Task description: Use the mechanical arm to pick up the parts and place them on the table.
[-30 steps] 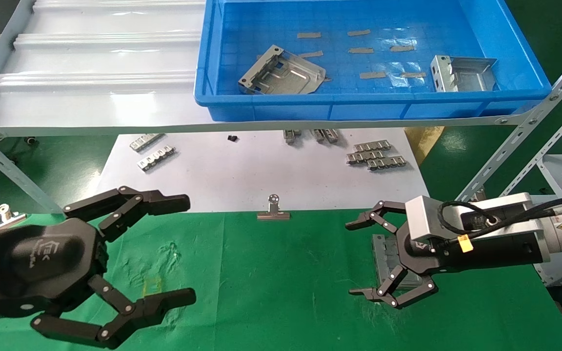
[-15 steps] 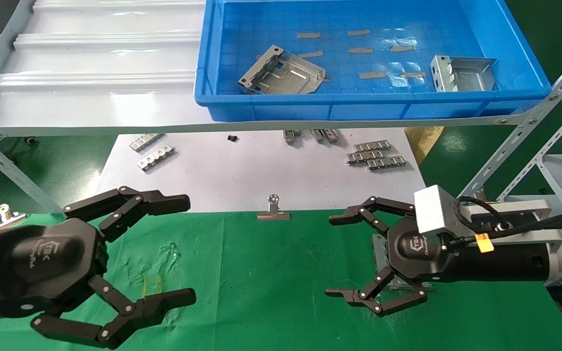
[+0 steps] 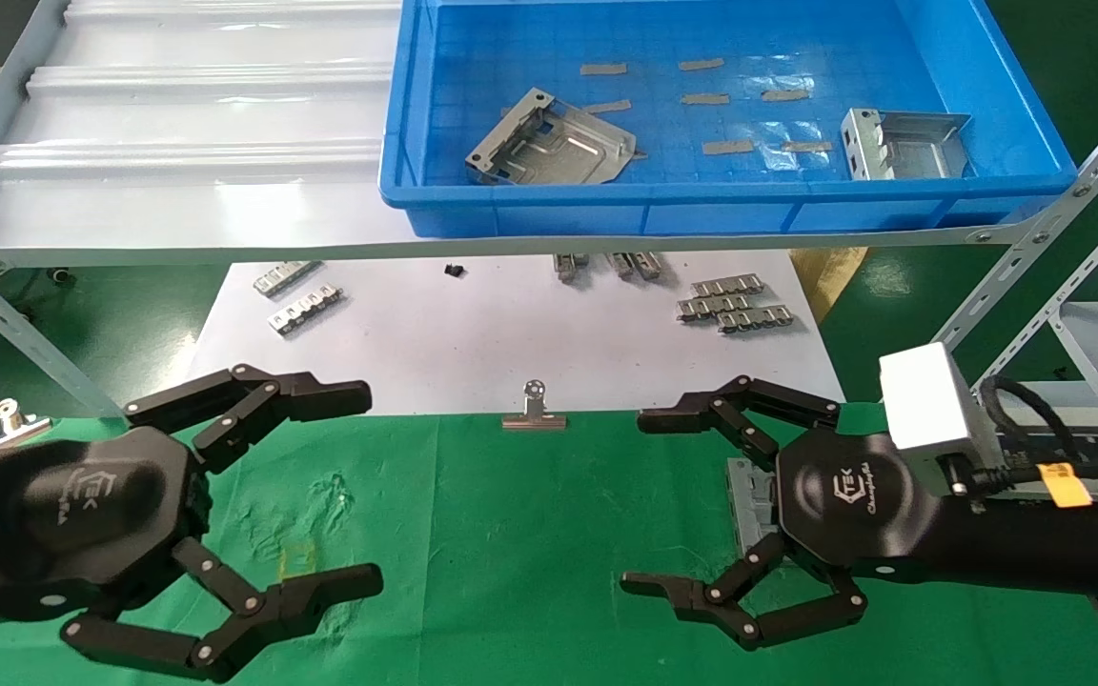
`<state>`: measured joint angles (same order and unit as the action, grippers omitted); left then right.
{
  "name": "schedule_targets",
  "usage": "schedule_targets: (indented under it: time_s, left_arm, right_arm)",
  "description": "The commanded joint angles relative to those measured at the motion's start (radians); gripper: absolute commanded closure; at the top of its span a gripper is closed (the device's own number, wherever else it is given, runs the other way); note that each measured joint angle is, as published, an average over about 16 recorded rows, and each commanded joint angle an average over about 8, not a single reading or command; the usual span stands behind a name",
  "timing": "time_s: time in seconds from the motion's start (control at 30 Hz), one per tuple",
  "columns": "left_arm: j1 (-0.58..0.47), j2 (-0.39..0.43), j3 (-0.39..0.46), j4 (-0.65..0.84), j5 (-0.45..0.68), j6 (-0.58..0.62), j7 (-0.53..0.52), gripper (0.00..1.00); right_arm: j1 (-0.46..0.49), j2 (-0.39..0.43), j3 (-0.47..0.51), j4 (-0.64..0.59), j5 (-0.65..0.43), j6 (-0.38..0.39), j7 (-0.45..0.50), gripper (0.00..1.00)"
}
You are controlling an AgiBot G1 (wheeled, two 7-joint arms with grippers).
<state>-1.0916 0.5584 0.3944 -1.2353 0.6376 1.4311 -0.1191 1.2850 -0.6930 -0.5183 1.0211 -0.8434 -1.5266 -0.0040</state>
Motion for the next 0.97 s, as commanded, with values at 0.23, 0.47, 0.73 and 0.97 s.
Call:
schedule_targets:
  time_s: [0.23, 0.47, 0.73, 0.97]
  left_arm:
    - [0.0, 0.0, 0.0, 0.0, 0.0, 0.0, 0.0, 0.0]
    - [0.0, 0.0, 0.0, 0.0, 0.0, 0.0, 0.0, 0.0]
    - [0.0, 0.0, 0.0, 0.0, 0.0, 0.0, 0.0, 0.0]
    - [0.0, 0.0, 0.0, 0.0, 0.0, 0.0, 0.0, 0.0]
  right_arm:
    - [-0.104, 0.04, 0.117, 0.129, 0.055, 0.015, 0.094, 0.0]
    - [-0.189, 0.073, 0.215, 0.236, 0.101, 0.028, 0.173, 0.0]
    - [-0.236, 0.092, 0.268, 0.294, 0.128, 0.034, 0.206, 0.0]
    - [-0.227, 0.088, 0.258, 0.283, 0.124, 0.034, 0.2, 0.0]
